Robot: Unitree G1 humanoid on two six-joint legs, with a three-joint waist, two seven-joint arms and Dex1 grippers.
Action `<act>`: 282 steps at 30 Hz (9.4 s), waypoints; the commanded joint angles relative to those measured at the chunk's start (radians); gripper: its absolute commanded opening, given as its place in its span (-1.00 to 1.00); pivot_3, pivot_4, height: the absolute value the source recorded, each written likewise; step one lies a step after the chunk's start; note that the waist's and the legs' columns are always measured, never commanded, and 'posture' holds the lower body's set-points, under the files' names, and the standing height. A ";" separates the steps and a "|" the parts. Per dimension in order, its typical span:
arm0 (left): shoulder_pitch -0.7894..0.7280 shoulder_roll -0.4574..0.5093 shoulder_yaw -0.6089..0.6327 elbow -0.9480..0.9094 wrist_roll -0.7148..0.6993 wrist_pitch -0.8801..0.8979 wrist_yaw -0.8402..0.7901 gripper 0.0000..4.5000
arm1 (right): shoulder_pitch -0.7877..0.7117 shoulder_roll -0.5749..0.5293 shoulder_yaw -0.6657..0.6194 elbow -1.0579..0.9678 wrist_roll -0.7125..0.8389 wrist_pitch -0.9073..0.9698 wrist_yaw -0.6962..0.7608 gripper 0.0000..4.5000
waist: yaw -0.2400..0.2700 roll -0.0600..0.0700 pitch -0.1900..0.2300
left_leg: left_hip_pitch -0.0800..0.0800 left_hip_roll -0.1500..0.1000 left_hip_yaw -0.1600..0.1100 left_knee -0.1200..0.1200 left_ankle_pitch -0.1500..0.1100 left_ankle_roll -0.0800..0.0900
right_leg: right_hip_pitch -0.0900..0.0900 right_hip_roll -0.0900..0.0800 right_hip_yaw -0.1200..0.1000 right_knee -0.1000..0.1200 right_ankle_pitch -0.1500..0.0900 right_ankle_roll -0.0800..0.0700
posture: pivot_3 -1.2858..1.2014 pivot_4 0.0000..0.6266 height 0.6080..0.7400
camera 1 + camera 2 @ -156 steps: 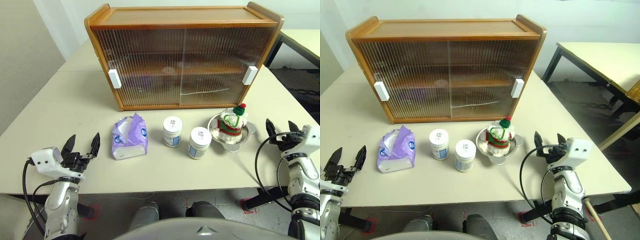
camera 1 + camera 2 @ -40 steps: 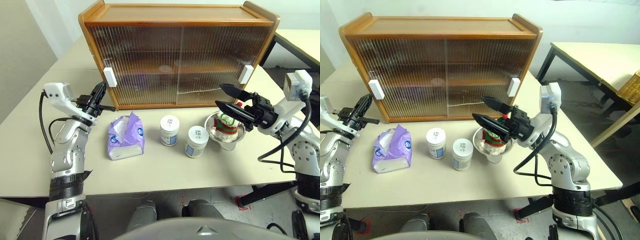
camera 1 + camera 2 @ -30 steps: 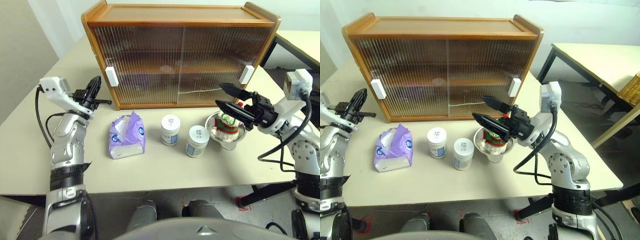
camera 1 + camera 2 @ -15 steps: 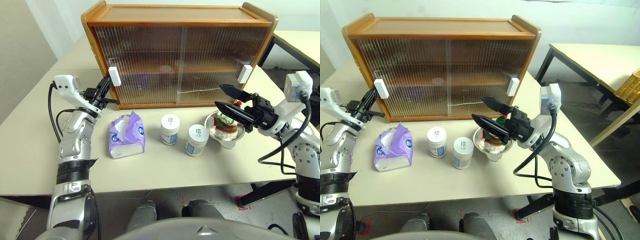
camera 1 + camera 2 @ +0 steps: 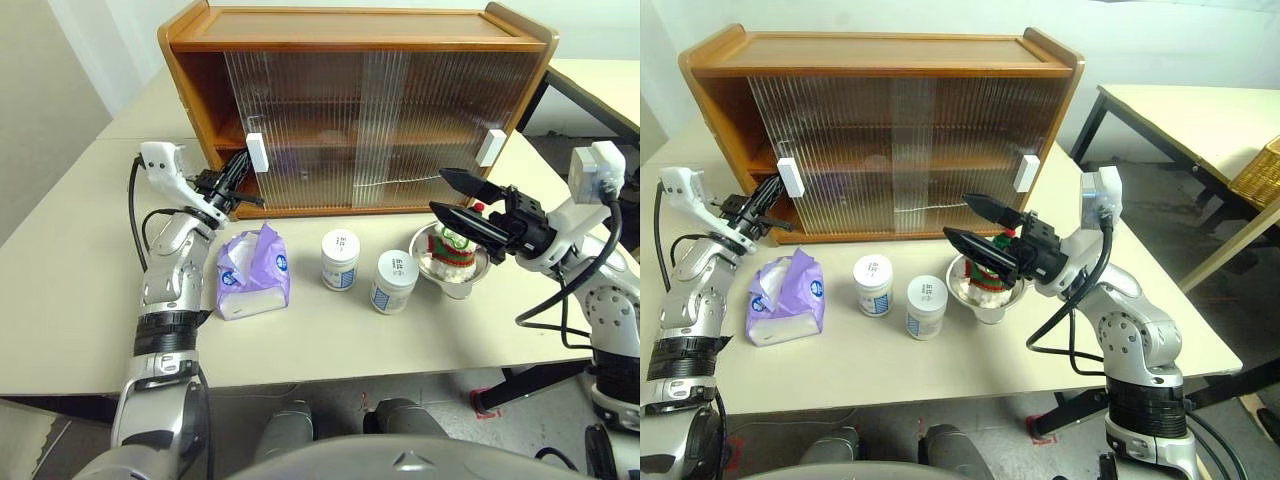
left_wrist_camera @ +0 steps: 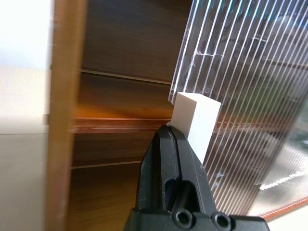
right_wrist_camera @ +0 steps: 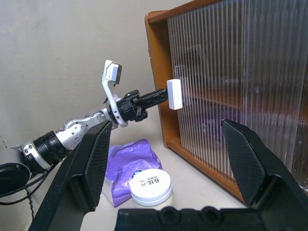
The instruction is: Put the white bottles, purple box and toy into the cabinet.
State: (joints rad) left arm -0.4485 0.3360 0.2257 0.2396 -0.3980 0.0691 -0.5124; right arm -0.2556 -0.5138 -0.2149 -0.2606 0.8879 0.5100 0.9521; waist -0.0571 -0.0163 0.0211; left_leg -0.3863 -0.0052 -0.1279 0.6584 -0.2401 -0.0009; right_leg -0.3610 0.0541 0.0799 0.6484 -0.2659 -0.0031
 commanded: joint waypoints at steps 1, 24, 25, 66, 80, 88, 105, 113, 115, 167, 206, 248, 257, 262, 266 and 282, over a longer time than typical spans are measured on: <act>-0.018 -0.021 -0.040 -0.030 0.001 0.030 -0.015 -0.99 | -0.001 -0.001 -0.007 -0.012 -0.001 -0.006 -0.008 1.00 | 0.000 0.000 0.000 | 0.000 0.000 0.000 0.000 0.000 0.000 | 0.000 0.000 0.000 0.000 0.000 0.000 | -0.10 -0.91 1.00; -0.135 -0.103 -0.149 0.096 0.048 0.017 -0.076 -0.99 | 0.005 0.002 -0.008 -0.020 0.000 -0.014 -0.020 1.00 | -0.013 -0.001 0.003 | 0.003 -0.004 0.008 0.002 -0.005 0.007 | 0.000 -0.001 0.017 -0.003 0.001 0.010 | -0.11 -0.90 1.00; -0.141 -0.108 -0.152 0.101 0.050 0.014 -0.082 -0.99 | 0.005 0.002 -0.009 -0.021 0.000 -0.014 -0.021 1.00 | -0.014 -0.001 0.004 | 0.003 -0.004 0.008 0.002 -0.005 0.008 | 0.001 -0.001 0.018 -0.004 0.001 0.011 | -0.11 -0.90 1.00; 0.032 -0.061 -0.059 -0.319 -0.066 0.169 -0.011 0.54 | -0.058 0.007 0.034 0.059 -0.025 -0.023 0.024 1.00 | -0.022 0.000 0.003 | 0.000 -0.007 0.011 0.005 -0.007 0.015 | 0.004 0.002 0.019 -0.014 0.011 0.024 | -0.05 -0.95 1.00; 0.626 0.132 0.143 -0.704 -0.235 0.292 -0.105 0.99 | -0.108 0.018 0.058 0.135 -0.050 -0.028 0.085 1.00 | 0.002 0.002 0.002 | 0.004 0.000 0.010 0.003 -0.008 0.009 | 0.001 0.001 0.020 -0.012 0.007 0.004 | 0.00 -0.93 1.00; 0.851 0.114 0.202 -0.720 -0.273 0.183 -0.227 0.99 | -0.121 0.021 0.063 0.142 -0.052 -0.016 0.097 1.00 | 0.027 0.006 0.002 | 0.003 0.007 0.009 0.001 -0.018 -0.009 | -0.009 0.002 0.020 -0.005 0.004 -0.008 | 0.02 -0.89 1.00; 0.871 0.028 0.109 -0.451 -0.078 -0.078 -0.252 0.99 | -0.140 0.009 0.064 0.140 -0.046 0.007 0.100 1.00 | 0.034 0.010 0.003 | 0.003 0.010 0.009 -0.002 -0.014 -0.003 | -0.010 0.005 0.020 0.004 -0.006 -0.011 | 0.02 -0.86 1.00; 0.797 -0.006 0.014 -0.350 -0.005 -0.145 -0.231 0.99 | -0.137 0.000 0.054 0.123 -0.040 0.018 0.091 1.00 | 0.034 0.010 0.003 | 0.002 0.010 0.009 -0.002 -0.014 -0.003 | -0.010 0.004 0.020 0.004 -0.005 -0.011 | 0.00 -0.86 1.00; 0.786 -0.004 0.011 -0.344 -0.006 -0.144 -0.224 0.99 | -0.133 0.000 0.053 0.118 -0.039 0.017 0.087 1.00 | 0.034 0.010 0.003 | 0.002 0.010 0.009 -0.002 -0.014 -0.003 | -0.010 0.005 0.020 0.004 -0.005 -0.011 | 0.00 -0.86 1.00; 0.091 0.106 0.021 -0.467 -0.249 0.364 0.051 -0.99 | -0.111 0.072 0.074 0.110 -0.076 -0.041 0.075 1.00 | 0.030 0.007 0.004 | 0.007 0.010 0.011 0.000 -0.011 -0.001 | -0.004 0.009 0.020 0.003 0.003 -0.005 | -0.03 -0.93 1.00; -0.215 -0.017 0.012 0.054 -0.036 -0.011 -0.045 0.93 | -0.089 0.069 0.073 0.092 -0.070 -0.041 0.049 1.00 | 0.013 0.005 0.006 | 0.005 0.008 0.011 0.003 -0.006 0.004 | -0.003 0.009 0.021 0.000 0.008 0.007 | -0.05 -0.89 1.00; -0.069 -0.111 -0.114 -0.055 0.070 0.023 0.083 -0.98 | -0.105 0.054 0.065 0.089 -0.067 -0.027 0.053 1.00 | 0.013 0.001 0.008 | 0.006 0.012 0.021 0.004 -0.007 0.004 | -0.002 0.017 0.026 -0.001 0.011 0.008 | -0.05 -0.93 1.00; -0.223 -0.146 -0.072 0.157 0.116 -0.114 0.182 -0.98 | -0.099 0.058 0.059 0.076 -0.063 -0.034 0.038 1.00 | 0.010 0.001 0.008 | 0.006 0.012 0.022 0.006 -0.006 0.006 | -0.001 0.017 0.027 -0.001 0.011 0.008 | -0.07 -0.92 1.00; -0.287 -0.153 -0.071 0.262 0.133 -0.170 0.205 -0.98 | -0.100 0.064 0.059 0.072 -0.064 -0.036 0.027 1.00 | 0.003 0.001 0.008 | 0.007 0.011 0.023 0.006 -0.006 0.007 | -0.001 0.016 0.029 -0.002 0.013 0.012 | -0.08 -0.93 1.00; -0.324 -0.153 -0.074 0.322 0.136 -0.195 0.182 -0.98 | -0.096 0.067 0.060 0.067 -0.065 -0.038 0.023 1.00 | -0.002 0.001 0.008 | 0.006 0.010 0.024 0.006 -0.006 0.007 | -0.001 0.017 0.029 -0.003 0.014 0.014 | -0.08 -0.93 1.00; -0.279 -0.155 -0.057 0.150 0.039 -0.185 0.085 -0.98 | -0.095 0.068 0.064 0.077 -0.070 -0.042 0.025 1.00 | -0.012 0.001 0.008 | 0.006 0.007 0.025 0.006 -0.006 0.008 | 0.000 0.018 0.029 -0.007 0.016 0.017 | -0.07 -0.93 1.00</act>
State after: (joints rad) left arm -0.7512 0.1814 0.1621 0.4422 -0.3323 -0.1382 -0.4004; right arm -0.3510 -0.4445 -0.1464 -0.1835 0.8187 0.4748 0.9740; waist -0.0689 -0.0150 0.0294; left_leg -0.3806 0.0012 -0.1022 0.6645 -0.2460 0.0073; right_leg -0.3604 0.0725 0.1084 0.6402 -0.2500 0.0135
